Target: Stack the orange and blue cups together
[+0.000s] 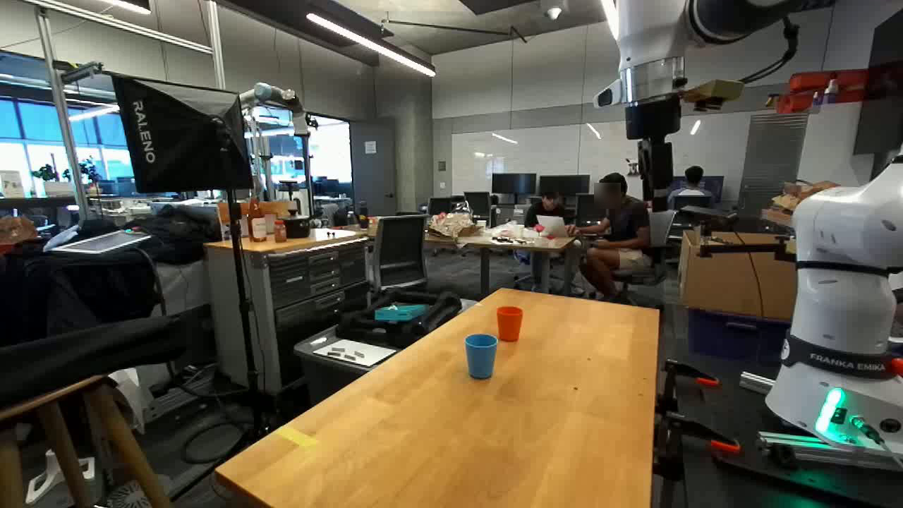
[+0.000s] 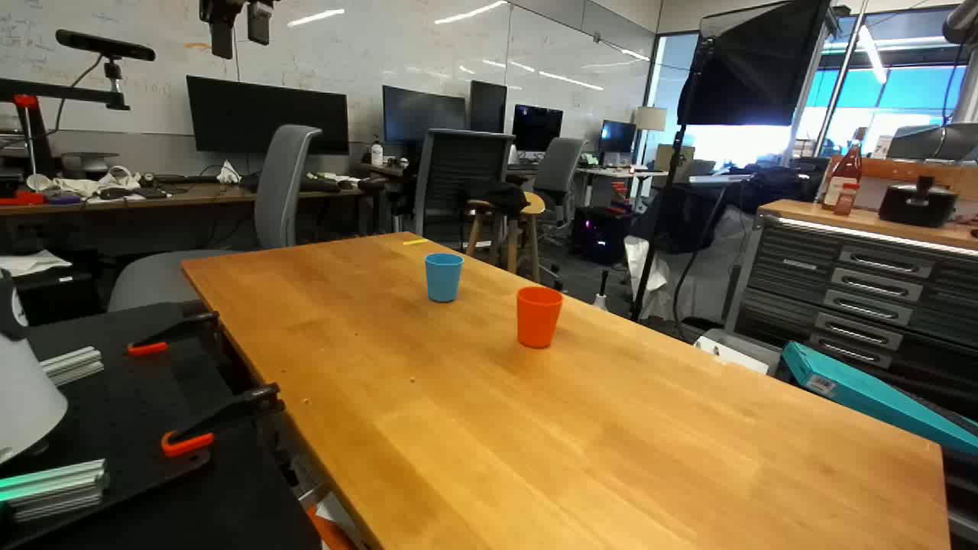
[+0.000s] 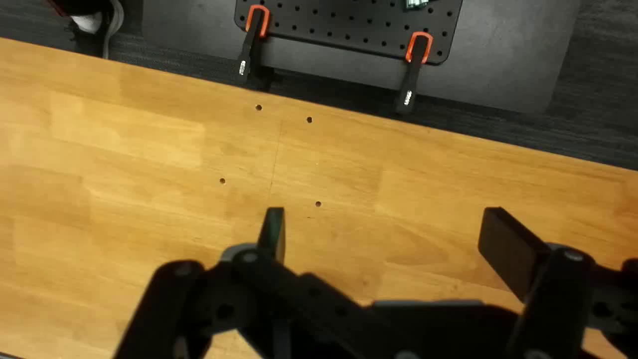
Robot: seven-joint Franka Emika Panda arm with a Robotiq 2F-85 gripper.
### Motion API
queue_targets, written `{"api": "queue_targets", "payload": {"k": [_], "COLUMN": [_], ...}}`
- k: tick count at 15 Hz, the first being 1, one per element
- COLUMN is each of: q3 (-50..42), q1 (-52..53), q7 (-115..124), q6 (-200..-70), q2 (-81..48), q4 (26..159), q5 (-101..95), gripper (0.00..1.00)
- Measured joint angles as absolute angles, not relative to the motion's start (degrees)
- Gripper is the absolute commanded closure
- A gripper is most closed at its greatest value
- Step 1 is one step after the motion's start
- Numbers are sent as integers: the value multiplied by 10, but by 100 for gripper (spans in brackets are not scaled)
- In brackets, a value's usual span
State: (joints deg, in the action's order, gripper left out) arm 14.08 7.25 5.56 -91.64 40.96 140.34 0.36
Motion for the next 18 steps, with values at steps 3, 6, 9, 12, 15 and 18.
{"api": "queue_targets", "payload": {"k": [3, 6, 9, 12, 15, 18], "q3": [141, 141, 141, 141, 140, 128], "q1": [72, 72, 72, 72, 73, 72], "q7": [56, 56, 56, 56, 56, 56], "q6": [-917, -917, -917, -917, -917, -962], "q2": [410, 410, 410, 410, 409, 380], "q4": [1399, 1399, 1399, 1399, 1400, 1389], "q5": [4, 4, 4, 4, 4, 4], "gripper": [0, 0, 0, 0, 0, 0]}}
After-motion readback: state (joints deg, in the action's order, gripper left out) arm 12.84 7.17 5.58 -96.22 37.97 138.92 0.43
